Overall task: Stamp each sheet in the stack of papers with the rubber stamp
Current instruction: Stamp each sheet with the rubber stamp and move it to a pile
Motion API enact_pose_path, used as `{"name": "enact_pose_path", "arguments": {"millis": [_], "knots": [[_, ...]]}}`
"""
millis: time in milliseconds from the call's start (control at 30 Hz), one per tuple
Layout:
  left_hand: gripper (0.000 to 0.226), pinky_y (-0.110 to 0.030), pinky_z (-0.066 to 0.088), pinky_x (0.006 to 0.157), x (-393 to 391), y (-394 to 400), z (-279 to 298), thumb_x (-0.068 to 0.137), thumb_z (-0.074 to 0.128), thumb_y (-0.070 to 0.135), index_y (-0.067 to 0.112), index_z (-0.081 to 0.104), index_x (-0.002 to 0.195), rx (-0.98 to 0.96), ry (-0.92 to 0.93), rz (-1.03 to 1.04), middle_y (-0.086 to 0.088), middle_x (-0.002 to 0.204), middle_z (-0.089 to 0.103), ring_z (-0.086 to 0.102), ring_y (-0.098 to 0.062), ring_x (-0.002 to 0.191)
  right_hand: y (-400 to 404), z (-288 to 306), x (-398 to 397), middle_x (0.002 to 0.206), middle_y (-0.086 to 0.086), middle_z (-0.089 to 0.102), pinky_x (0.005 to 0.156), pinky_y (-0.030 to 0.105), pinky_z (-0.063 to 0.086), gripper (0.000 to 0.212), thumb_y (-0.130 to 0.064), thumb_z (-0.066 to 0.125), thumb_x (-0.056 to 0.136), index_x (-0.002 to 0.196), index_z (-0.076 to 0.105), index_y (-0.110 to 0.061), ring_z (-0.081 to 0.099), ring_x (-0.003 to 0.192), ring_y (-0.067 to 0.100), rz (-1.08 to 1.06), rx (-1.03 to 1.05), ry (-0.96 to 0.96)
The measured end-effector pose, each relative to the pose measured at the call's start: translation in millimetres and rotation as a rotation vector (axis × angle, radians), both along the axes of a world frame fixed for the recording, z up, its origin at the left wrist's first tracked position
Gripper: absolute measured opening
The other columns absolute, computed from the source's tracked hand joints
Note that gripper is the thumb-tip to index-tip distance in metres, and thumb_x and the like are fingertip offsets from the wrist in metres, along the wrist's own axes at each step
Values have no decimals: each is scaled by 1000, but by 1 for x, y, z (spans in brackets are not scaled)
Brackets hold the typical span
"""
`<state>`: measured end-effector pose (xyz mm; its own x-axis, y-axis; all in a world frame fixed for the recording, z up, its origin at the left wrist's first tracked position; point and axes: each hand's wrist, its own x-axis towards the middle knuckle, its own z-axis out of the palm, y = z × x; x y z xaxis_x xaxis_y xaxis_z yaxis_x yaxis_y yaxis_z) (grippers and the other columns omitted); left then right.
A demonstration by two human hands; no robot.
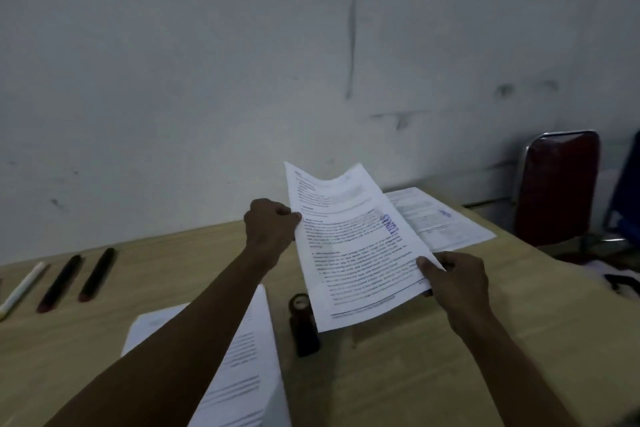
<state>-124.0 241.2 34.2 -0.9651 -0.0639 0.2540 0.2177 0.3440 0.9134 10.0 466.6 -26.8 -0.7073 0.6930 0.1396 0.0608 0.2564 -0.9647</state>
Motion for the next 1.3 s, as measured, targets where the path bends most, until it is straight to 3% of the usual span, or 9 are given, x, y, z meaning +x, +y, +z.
{"name": "enact_pose_path", "arguments": {"millis": [133,333,500,733,900,1167,1300], "knots": [[8,-51,60,63,-30,53,-15,72,71,2,-5,69,70,-95,-62,-55,-16,74,71,70,-26,64,47,-18,-15,69,3,71,64,45,60,9,-16,72,85,78,75,-12,69,66,22,-98,92,-93],[8,-53,59,62,-73,117,-44,68,72,1,-5,68,70,-202,-125,-116,-16,71,70,70,-28,63,101,-32,-39,89,9,74,66,31,52,15,-19,69,89,96,75,-7,65,76,21,-188,269,-208],[11,-47,61,63,-110,163,-65,69,76,6,-1,68,71,-258,-146,-122,-14,73,70,70,-28,64,139,-41,-72,106,13,71,73,34,51,23,-20,68,90,107,72,-5,66,94,30,-276,369,-264],[20,-42,61,67,-163,209,-81,68,81,11,-1,68,79,-329,-161,-115,-13,77,70,70,-27,71,180,-47,-120,117,10,68,77,30,46,32,-27,60,96,121,64,-8,64,100,25,-266,492,-393],[32,-31,54,63,-186,227,-89,65,82,16,-2,67,87,-363,-160,-105,-15,87,70,69,-29,83,196,-48,-143,121,8,67,88,35,49,35,-31,56,97,124,63,-10,64,103,24,-270,573,-450],[49,-37,59,70,-186,233,-92,57,87,29,2,64,90,-380,-156,-111,-14,87,71,70,-29,80,207,-46,-149,125,11,59,89,39,45,44,-38,62,92,127,57,-11,55,113,28,-287,605,-503],[44,-47,61,66,-177,233,-90,57,90,20,1,63,87,-379,-219,-181,-20,80,71,71,-35,72,201,-47,-148,130,14,53,92,42,43,51,-43,57,93,132,52,-10,47,119,32,-280,650,-559]]}}
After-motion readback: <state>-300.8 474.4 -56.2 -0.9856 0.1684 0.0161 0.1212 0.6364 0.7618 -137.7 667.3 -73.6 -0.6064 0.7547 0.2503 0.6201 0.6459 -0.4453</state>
